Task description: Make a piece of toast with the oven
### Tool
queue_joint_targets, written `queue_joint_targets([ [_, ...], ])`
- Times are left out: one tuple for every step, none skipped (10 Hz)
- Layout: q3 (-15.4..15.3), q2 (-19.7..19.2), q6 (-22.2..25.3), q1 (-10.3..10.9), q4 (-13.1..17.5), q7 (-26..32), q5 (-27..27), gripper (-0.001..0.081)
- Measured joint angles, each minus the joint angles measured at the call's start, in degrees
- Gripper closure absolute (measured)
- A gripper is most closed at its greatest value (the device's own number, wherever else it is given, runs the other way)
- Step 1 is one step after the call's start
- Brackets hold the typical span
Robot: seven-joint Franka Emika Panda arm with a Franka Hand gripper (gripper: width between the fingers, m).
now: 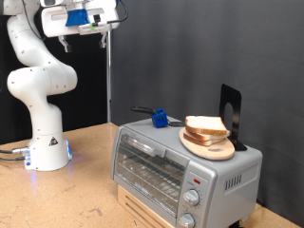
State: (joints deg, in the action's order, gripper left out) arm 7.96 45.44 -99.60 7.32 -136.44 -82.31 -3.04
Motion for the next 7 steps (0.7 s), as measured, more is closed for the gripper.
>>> queue_joint_targets([
  [0.77,0.32,-3.37,1.47,-1.71,6.05,0.07,0.0124],
  [1.32,-0.1,-7.7,2.69,-3.44,12.23,0.77,0.0124],
  [1.74,-0.56,-10.71,3.63,-4.53,16.9,1.31,0.0124],
  [1.73,-0.56,-9.77,3.44,-4.38,15.38,0.96,0.0124],
  [2.15,-0.56,-8.32,3.6,-3.99,16.31,-0.2,0.0124],
  [3.35,-0.61,-6.38,4.26,-3.27,19.47,-2.12,0.0124],
  [4.62,-0.93,-4.72,4.98,-2.3,21.88,-3.25,0.0124],
])
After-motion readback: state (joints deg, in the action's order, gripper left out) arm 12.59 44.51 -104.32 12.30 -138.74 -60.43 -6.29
